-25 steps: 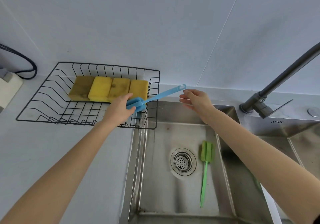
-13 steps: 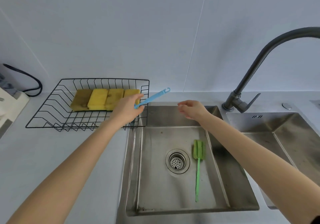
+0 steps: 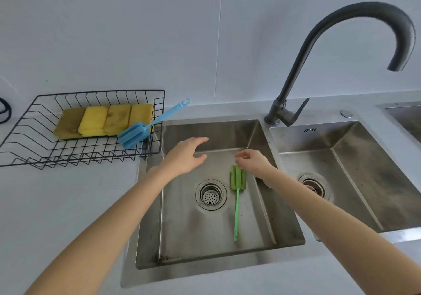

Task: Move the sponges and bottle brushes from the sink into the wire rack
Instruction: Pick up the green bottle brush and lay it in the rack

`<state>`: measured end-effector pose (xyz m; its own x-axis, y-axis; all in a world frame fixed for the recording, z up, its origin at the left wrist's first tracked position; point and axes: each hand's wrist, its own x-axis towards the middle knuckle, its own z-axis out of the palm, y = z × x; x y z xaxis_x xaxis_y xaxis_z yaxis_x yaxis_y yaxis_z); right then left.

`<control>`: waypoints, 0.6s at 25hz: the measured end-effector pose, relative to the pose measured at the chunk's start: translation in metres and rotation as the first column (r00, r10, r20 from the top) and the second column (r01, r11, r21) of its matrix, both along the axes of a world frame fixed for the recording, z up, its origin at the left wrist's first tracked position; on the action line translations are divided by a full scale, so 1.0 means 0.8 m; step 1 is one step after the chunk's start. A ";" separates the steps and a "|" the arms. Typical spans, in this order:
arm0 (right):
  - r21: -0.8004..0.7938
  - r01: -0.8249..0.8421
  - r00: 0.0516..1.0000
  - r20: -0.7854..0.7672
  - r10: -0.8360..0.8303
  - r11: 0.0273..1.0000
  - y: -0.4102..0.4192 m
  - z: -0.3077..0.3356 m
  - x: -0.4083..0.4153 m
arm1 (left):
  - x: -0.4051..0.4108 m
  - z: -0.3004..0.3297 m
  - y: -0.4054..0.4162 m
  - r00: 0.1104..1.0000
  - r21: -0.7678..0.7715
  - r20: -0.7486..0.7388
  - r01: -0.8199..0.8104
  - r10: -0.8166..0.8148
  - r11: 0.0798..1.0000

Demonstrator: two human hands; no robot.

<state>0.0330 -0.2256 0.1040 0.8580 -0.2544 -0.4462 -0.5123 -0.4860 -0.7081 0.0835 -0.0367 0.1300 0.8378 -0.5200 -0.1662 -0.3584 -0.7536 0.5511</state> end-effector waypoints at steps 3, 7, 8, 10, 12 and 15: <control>-0.016 0.036 0.997 -0.067 -0.037 0.999 -0.016 -0.023 -0.013 | -0.002 -0.024 -0.025 0.995 0.050 -0.061 0.087 -0.084 0.995; -0.033 0.035 0.981 -0.192 -0.041 0.999 -0.033 -0.063 -0.026 | 0.000 -0.056 -0.059 0.979 0.108 -0.109 0.181 -0.169 0.977; -0.032 0.033 0.974 -0.225 -0.039 0.999 -0.036 -0.075 -0.030 | -0.001 -0.066 -0.067 0.974 0.108 -0.131 0.198 -0.184 0.974; -0.032 0.040 0.957 -0.285 -0.047 0.999 -0.038 -0.098 -0.036 | -0.002 -0.086 -0.081 0.964 0.126 -0.162 0.233 -0.211 0.964; -0.035 0.041 0.940 -0.337 -0.051 0.999 -0.039 -0.120 -0.039 | -0.001 -0.110 -0.092 0.950 0.203 -0.168 0.294 -0.263 0.934; -0.021 0.025 0.919 -0.393 -0.031 0.999 -0.040 -0.149 -0.042 | -0.004 -0.139 -0.102 0.901 0.356 -0.179 0.433 -0.394 0.828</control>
